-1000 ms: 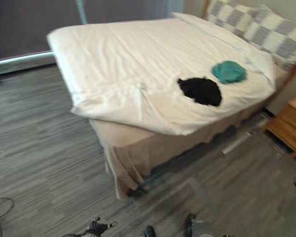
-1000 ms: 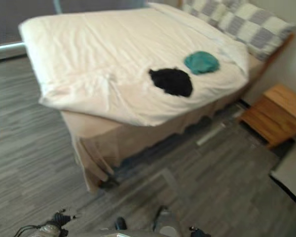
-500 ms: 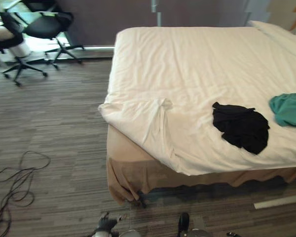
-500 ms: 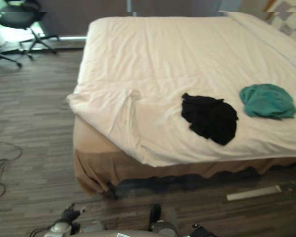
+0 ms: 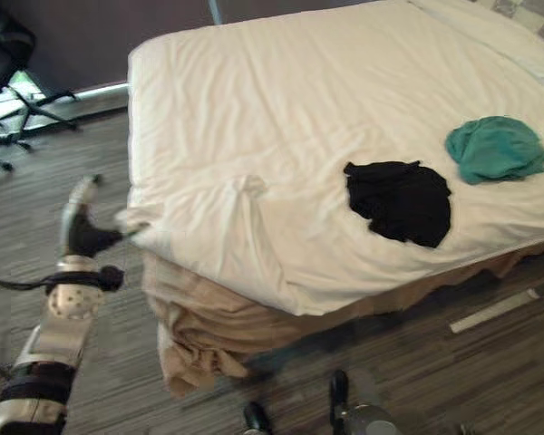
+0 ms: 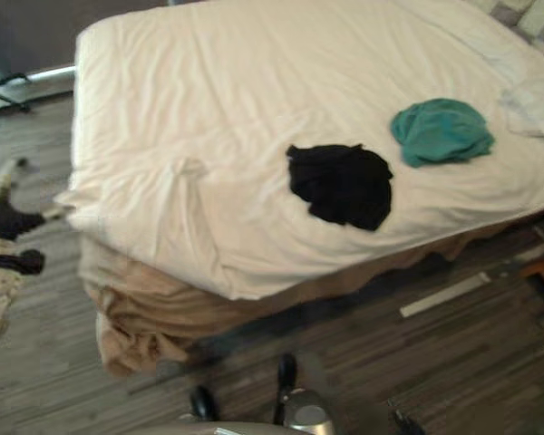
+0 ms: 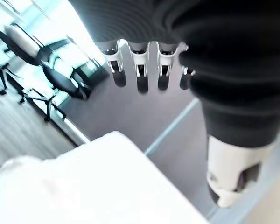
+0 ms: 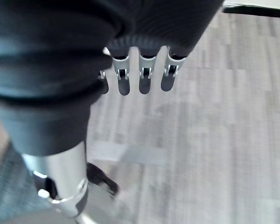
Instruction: Tidy up the quilt and then pick up the clothes from the bed and put them into the laundry hamper.
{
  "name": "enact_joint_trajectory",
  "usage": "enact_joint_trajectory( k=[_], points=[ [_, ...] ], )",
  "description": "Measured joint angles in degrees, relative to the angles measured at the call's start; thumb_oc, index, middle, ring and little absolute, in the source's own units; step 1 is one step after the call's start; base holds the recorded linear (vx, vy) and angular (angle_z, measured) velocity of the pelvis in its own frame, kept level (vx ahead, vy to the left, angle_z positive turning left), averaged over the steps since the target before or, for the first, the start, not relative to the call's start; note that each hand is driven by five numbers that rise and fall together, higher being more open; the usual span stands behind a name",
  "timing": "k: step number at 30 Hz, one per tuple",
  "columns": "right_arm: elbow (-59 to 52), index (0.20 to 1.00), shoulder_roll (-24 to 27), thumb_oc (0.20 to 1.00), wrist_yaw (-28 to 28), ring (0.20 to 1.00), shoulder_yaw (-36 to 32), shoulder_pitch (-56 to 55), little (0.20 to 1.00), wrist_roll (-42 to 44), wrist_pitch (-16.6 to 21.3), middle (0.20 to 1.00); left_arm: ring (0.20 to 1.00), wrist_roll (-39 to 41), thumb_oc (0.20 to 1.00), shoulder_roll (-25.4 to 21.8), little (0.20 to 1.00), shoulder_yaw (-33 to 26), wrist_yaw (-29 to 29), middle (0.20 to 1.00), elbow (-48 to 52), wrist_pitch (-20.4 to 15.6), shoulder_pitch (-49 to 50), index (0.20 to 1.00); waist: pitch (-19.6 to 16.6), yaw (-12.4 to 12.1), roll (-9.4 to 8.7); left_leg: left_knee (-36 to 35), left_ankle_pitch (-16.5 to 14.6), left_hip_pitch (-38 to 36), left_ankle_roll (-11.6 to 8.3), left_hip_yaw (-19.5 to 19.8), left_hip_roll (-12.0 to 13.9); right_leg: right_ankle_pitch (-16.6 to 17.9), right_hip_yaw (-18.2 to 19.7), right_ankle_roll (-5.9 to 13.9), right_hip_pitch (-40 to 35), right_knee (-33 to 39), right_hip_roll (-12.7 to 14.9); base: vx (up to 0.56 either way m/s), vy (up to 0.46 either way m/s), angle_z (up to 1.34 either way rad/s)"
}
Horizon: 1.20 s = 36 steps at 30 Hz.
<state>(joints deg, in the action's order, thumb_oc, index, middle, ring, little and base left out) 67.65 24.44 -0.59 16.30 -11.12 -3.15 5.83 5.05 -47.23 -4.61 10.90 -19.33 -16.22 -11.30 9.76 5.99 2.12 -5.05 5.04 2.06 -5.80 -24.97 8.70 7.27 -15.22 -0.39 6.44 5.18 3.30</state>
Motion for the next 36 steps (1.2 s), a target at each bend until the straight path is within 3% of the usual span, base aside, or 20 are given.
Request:
enact_joint_trajectory(
  k=[1, 4, 9, 10, 13, 14, 15, 16, 18, 23, 24, 25, 27, 28, 31, 32, 33, 34, 36],
  points=[
    [1.8, 1.0, -1.1, 1.0, -0.3, 1.0, -0.1, 0.4, 1.0, -1.4, -0.1, 1.0, 1.0, -2.0, 1.0, 0.8, 1.0, 0.7, 0.5, 1.0, 4.9, 0.1, 0.6, 1.0, 0.3, -0.7, 0.81, 0.0, 0.4, 2.0, 0.5, 0.1, -0.7, 0.7, -0.1, 0.37, 1.7, 0.0, 0.7, -0.06, 0.034, 0.1],
    [2.2, 1.0, -2.2, 1.0, -1.0, 1.0, -0.1, 4.8, 1.0, -1.4, -0.2, 1.0, 1.0, -10.9, 1.0, 0.8, 1.0, 6.8, -0.6, 1.0, 8.1, 0.5, -0.6, 1.0, 0.6, 0.2, 0.66, 0.0, 0.6, 4.3, 1.24, -1.4, -1.7, 2.0, 1.6, 1.01, 5.0, 0.0, 1.5, -0.09, 0.053, -0.23],
    [-0.3, 1.0, -2.0, 1.0, -0.9, 1.0, 2.2, 11.7, 1.0, -1.3, 0.5, 1.0, 1.0, -19.2, 1.0, 0.1, 1.0, 21.2, 0.6, 1.0, -8.6, 3.0, -19.4, 1.0, 2.8, 4.0, -0.48, 0.0, 0.6, 8.2, 2.09, -4.6, -2.6, 3.3, 4.4, 2.12, 10.8, 0.0, 2.3, -0.08, 0.016, -0.27],
    [-0.4, 1.0, -2.0, 1.0, -0.6, 1.0, 2.5, 12.4, 1.0, -1.2, 0.5, 1.0, 1.0, -20.3, 1.0, 0.0, 1.0, 25.9, 1.3, 1.0, -13.8, 3.4, -23.7, 1.0, 3.2, 4.5, -0.15, 0.0, 0.7, 9.1, 2.17, -4.9, -2.7, 3.5, 4.9, 2.07, 11.8, 0.0, 2.3, -0.06, 0.001, -0.24],
    [-1.4, 1.0, -2.0, 1.0, 0.6, 1.0, 3.0, 12.9, 1.0, -1.0, 0.4, 1.0, 1.0, -24.3, 1.0, -0.4, 1.0, 31.4, 2.4, 1.0, -20.0, 5.6, -30.2, 1.0, 5.0, 5.8, 0.36, 0.0, 0.8, 11.1, 2.26, -6.0, -2.8, 4.5, 5.6, 1.32, 14.5, -0.3, 2.3, -0.05, 0.009, -0.19],
    [-1.6, 1.0, -1.9, 1.0, 1.1, 1.0, 3.3, 13.7, 1.0, -0.6, 0.3, 1.0, 0.702, -26.7, 0.702, -0.4, 0.702, 35.0, 3.2, 0.702, -24.2, 6.3, -34.1, 0.702, 6.5, 6.3, 0.66, 0.0, 1.0, 11.2, 2.29, -6.1, -2.9, 5.2, 5.8, 0.95, 14.6, -0.3, 2.3, -0.01, -0.001, -0.11],
    [-1.6, 1.0, -1.9, 1.0, 1.3, 1.0, 3.4, 13.9, 1.0, -0.4, 0.4, 1.0, 0.354, -27.7, 0.354, -0.4, 0.354, 37.1, 3.4, 0.354, -26.0, 6.8, -35.9, 0.354, 7.0, 6.4, 0.76, 0.0, 1.0, 11.2, 2.28, -6.2, -2.9, 5.2, 5.9, 0.95, 14.7, -0.3, 2.3, -0.01, 0.007, -0.07],
    [-1.6, 1.0, -1.9, 1.0, 1.5, 1.0, 3.4, 14.0, 1.0, -0.3, 0.4, 1.0, 0.2, -28.8, 0.2, -0.4, 0.2, 38.7, 3.6, 0.2, -27.2, 6.9, -37.3, 0.2, 7.0, 6.4, 0.78, 0.0, 1.0, 11.3, 2.27, -6.2, -2.9, 5.2, 6.0, 0.95, 14.9, -0.3, 2.2, 0.01, 0.018, -0.05],
    [-1.4, 1.0, -1.8, 1.0, 2.3, 1.0, 4.6, 15.1, 1.0, 1.1, 0.5, 1.0, 0.2, -33.1, 0.2, -0.1, 0.2, 47.2, 4.3, 0.2, -35.4, 6.8, -43.0, 0.2, 7.1, 6.3, 0.86, 0.0, 0.9, 11.7, 2.17, -6.1, -2.9, 5.2, 6.0, 0.98, 15.3, -0.3, 2.3, 0.02, 0.007, 0.0],
    [-1.2, 1.0, -1.8, 1.0, 3.2, 1.0, 4.2, 16.1, 1.0, 1.4, 0.5, 1.0, 0.2, -36.7, 0.2, 0.0, 0.2, 43.8, 2.4, 0.2, -36.6, 7.5, -40.3, 0.2, 7.1, 6.3, 0.94, 0.0, 0.5, 9.4, 2.0, -5.8, -2.9, 4.8, 5.7, 0.97, 12.9, -0.3, 2.3, 0.08, -0.001, 0.01],
    [-1.2, 1.0, -1.8, 1.0, 3.2, 1.0, 3.9, 16.2, 1.0, 1.4, 0.2, 1.0, 0.2, -36.7, 0.2, 0.6, 0.2, 41.8, 2.1, 0.2, -36.3, 7.6, -37.7, 0.2, 7.1, 6.3, 0.97, 0.0, 0.2, 8.1, 1.81, -5.8, -2.9, 4.5, 5.7, 1.09, 11.5, -0.3, 2.3, 0.07, 0.011, 0.03],
    [0.1, 1.0, -1.8, 1.0, 3.4, 1.0, 2.2, 16.0, 1.0, 1.4, 0.1, 1.0, 0.2, -35.5, 0.2, 4.1, 0.2, 33.4, 1.3, 0.2, -35.9, 7.7, -31.0, 0.2, 7.0, 6.5, 1.3, 0.0, -0.8, 5.0, 1.36, -5.7, -2.6, 3.6, 5.5, 1.28, 8.3, -0.3, 2.1, 0.12, 0.005, 0.05],
    [1.0, 1.0, -1.6, 1.0, 3.7, 1.0, 2.0, 15.6, 1.0, 1.4, 0.0, 1.0, 0.2, -32.1, 0.2, 6.2, 0.2, 29.9, 0.5, 0.2, -35.2, 8.1, -24.8, 0.2, 6.5, 6.3, 1.43, 0.0, -1.9, 2.7, 0.99, -5.5, -2.4, 1.9, 5.3, 1.68, 5.9, 0.0, 2.0, 0.13, 0.001, 0.12],
    [2.6, 1.0, -1.6, 1.0, 3.7, 1.0, -0.6, 15.4, 1.0, 1.4, -0.5, 1.0, 0.2, -27.0, 0.2, 10.0, 0.2, 19.7, -0.3, 0.2, -33.5, 7.4, -16.7, 0.2, 5.4, 5.6, 1.8, 0.0, -2.5, 1.6, 0.87, -4.5, -2.2, 1.1, 4.6, 1.22, 4.2, -0.3, 1.9, 0.08, 0.003, 0.22],
    [4.9, 1.0, -0.4, 1.0, 4.1, 1.0, -3.2, 15.2, 1.0, 1.5, -2.3, 1.0, 0.2, -20.4, 0.2, 11.5, 0.2, 17.3, -2.0, 0.2, -30.0, 7.6, -5.8, 0.2, 2.6, 3.6, 1.99, 0.0, -2.2, 0.6, 1.09, -3.2, -1.9, 1.2, 2.6, 1.4, 2.1, -0.3, 1.7, 0.12, 0.012, 0.26],
    [2.8, 1.0, 0.4, 1.0, 3.9, 1.0, -5.2, 14.5, 1.0, 1.7, -3.2, 1.0, 0.241, -18.5, 0.241, 11.6, 0.241, 15.4, -2.4, 0.241, -27.3, 7.3, -1.8, 0.241, 2.1, 3.3, 1.95, 0.0, -2.2, 0.3, 1.03, -2.6, -1.9, 1.1, 2.1, 1.46, 1.5, -0.3, 1.7, 0.06, 0.014, 0.17],
    [0.4, 1.0, 1.1, 1.0, 3.7, 1.0, -7.5, 13.6, 1.0, 2.2, -3.5, 1.0, 0.589, -17.4, 0.589, 12.8, 0.589, 11.8, -3.1, 0.589, -25.1, 6.6, 1.4, 0.589, 2.0, 3.4, 1.7, 0.0, -2.3, -0.7, 1.03, -2.6, -1.9, 1.0, 2.2, 1.57, 0.7, -0.3, 1.7, 0.05, 0.016, 0.2],
    [-3.0, 1.0, 3.3, 1.0, 4.5, 1.0, -9.5, 13.3, 1.0, 4.1, -2.8, 1.0, 1.0, -15.3, 1.0, 14.0, 1.0, 10.9, -4.3, 1.0, -25.9, 6.4, 6.7, 1.0, -0.3, 2.4, 1.47, 0.0, -2.4, -1.5, 1.1, -2.2, -1.8, 1.0, 2.1, 1.58, -0.5, -0.3, 1.7, 0.09, 0.025, 0.13],
    [-17.5, 1.0, 6.1, 1.0, 4.7, 1.0, -13.5, 11.0, 1.0, 6.1, -2.8, 1.0, 1.0, -13.9, 1.0, 16.1, 1.0, 6.4, -5.2, 1.0, -25.4, 5.9, 13.4, 1.0, -2.2, 1.4, 0.12, 0.0, -2.9, -2.6, 1.0, -1.7, -1.9, 0.6, 2.1, 1.95, -1.7, -0.3, 1.8, 0.07, 0.025, 0.12]
  ],
)
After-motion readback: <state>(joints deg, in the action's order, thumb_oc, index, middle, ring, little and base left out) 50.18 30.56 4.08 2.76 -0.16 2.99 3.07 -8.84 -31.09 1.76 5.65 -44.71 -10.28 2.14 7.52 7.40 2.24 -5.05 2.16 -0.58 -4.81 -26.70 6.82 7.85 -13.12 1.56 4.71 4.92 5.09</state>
